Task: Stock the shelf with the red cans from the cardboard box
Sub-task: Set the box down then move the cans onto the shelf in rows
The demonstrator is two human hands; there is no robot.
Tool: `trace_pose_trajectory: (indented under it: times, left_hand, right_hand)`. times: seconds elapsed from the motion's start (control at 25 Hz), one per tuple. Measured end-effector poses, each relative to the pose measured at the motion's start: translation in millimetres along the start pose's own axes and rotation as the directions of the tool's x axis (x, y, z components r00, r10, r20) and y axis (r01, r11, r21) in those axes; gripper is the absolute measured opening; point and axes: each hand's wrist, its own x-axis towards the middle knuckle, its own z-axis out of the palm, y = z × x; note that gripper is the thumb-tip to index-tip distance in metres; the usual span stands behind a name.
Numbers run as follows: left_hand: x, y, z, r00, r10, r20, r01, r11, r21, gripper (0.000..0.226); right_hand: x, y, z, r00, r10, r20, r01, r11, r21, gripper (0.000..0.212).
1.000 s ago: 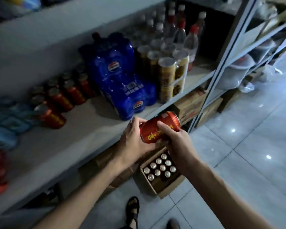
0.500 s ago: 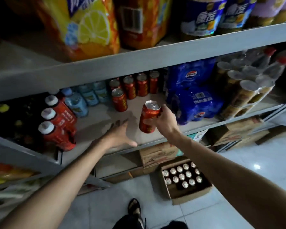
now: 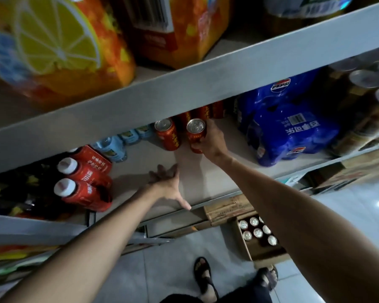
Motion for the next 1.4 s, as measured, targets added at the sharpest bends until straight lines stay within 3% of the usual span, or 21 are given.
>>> trace_pose_trajectory:
  times: [0.24, 0.4, 0.64, 1.2, 1.4]
  left_hand:
    - [10, 9, -11, 0.998, -0.038, 0.043, 0.034, 0.997, 0.074, 0.16]
    - [8, 10, -15, 1.0, -0.006, 0.028, 0.002, 0.99, 0.14, 0.156]
    - [4, 12, -11, 0.999, 0.019, 0.038, -0.025, 0.983, 0.184, 0.155]
    - [8, 12, -10, 0.999, -0.02, 0.043, 0.012, 0.985, 0.174, 0.154]
    - [6, 8, -10, 0.999, -0.019, 0.045, 0.015, 0.996, 0.089, 0.153]
  right_hand:
    - [10, 2, 14, 1.0, -0.012, 0.024, 0.011, 0.999, 0.043, 0.077]
    - [8, 2, 19, 0.999, -0.021, -0.035, 0.021, 1.0, -0.021, 0.066]
    - [15, 4, 33, 1.0, -0.01, -0.012, 0.01, 1.0, -0.013, 0.072]
    - [35, -4, 36, 0.999, 0.037, 0.021, -0.036, 0.997, -0.065, 0.075]
    - [17, -6, 12, 0.989, 0.108, 0.1, -0.114, 0.992, 0.058, 0.076]
